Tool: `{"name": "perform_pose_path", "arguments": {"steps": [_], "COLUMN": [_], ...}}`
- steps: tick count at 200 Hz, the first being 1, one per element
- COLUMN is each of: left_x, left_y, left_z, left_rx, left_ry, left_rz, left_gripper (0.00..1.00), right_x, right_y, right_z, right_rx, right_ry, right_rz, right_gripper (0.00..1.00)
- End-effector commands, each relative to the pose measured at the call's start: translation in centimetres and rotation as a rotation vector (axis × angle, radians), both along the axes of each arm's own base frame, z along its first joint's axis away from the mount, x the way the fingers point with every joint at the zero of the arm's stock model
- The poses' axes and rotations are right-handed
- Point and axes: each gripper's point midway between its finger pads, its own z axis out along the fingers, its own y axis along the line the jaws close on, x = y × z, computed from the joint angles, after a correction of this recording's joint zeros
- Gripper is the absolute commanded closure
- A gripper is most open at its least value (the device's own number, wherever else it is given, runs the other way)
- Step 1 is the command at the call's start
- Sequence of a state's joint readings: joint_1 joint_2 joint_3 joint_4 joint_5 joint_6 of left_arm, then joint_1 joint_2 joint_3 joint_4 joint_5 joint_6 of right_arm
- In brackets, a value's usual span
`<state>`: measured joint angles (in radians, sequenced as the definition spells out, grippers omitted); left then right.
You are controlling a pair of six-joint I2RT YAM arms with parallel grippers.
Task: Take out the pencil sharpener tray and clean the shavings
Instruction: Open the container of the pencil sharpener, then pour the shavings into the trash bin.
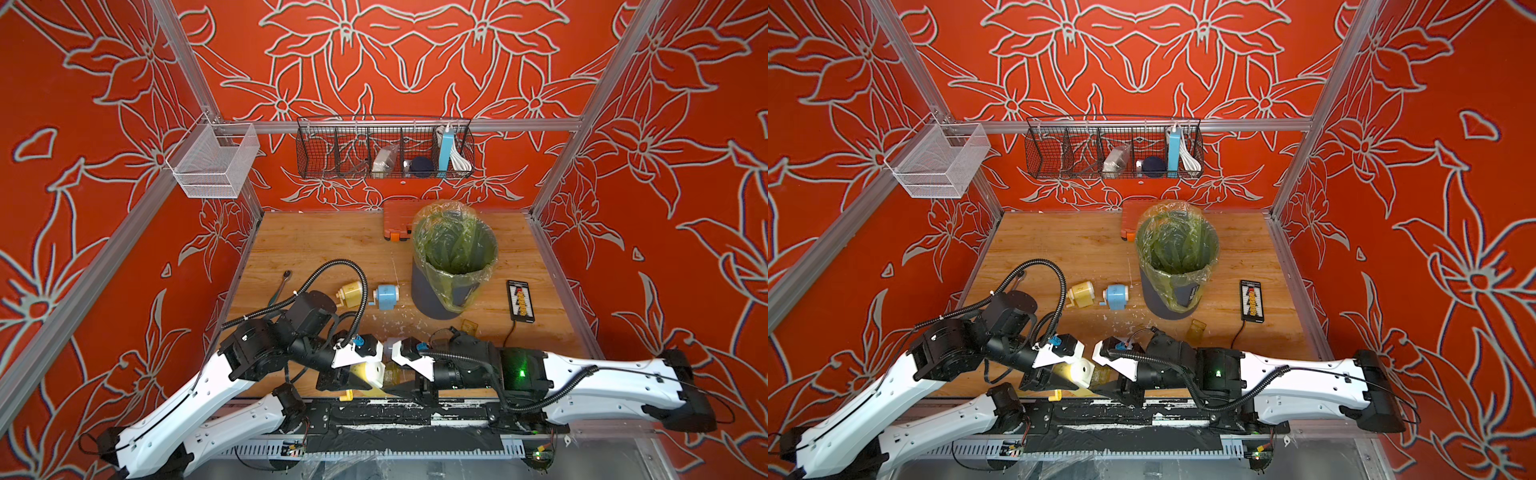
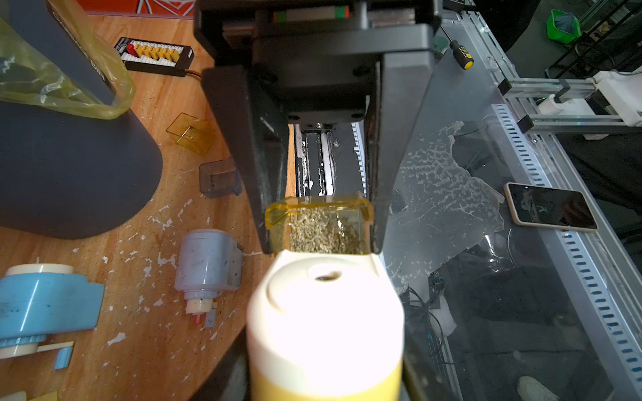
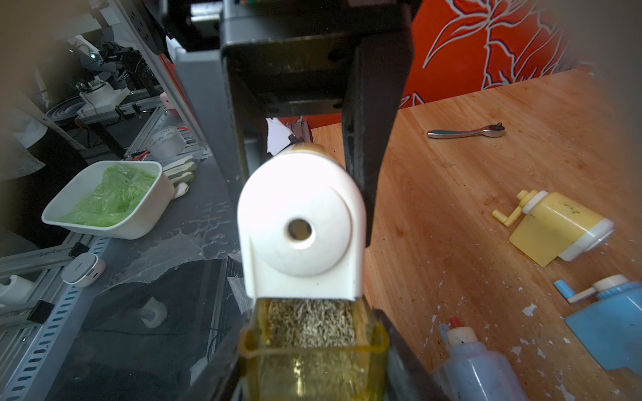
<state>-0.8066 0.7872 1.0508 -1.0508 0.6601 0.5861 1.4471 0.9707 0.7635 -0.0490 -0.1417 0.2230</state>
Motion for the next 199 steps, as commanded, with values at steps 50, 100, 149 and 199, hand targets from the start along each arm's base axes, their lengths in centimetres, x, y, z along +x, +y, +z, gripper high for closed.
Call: {"name": "perform_pose_path", "arguments": {"steps": [50,100,149,199], "left_x": [-1.3,-1.1,-0.9,-0.6], "left_y": [0.5,1.0,1.5,2.2], "left_z": [-2.0,-1.7,-3.1,-4.7], "left_rx": [0.074,0.067,0.099,0.163], "left_ry": [0.047,-0.001,-0.015,-0.029], "left_rz": [-0.041,-0.026,-0.011,-0.001], "left_gripper": [1.00,1.00,1.00,1.00], "right_x": [3.1,3.0,8.5,14.6], "right_y": [-3.2,-4.5,-8.7,-13.3], "right_z": [2.6,1.6,6.1,13.6], "right_rx": [0.076,0.064,0.119,0.169], "right_ry": [-0.068,-0.036,-0.095,0.015], "right_rz": [-0.182,-0.196,-0.554,-0.842], "right_gripper": [1.00,1.00,1.00,1.00]}}
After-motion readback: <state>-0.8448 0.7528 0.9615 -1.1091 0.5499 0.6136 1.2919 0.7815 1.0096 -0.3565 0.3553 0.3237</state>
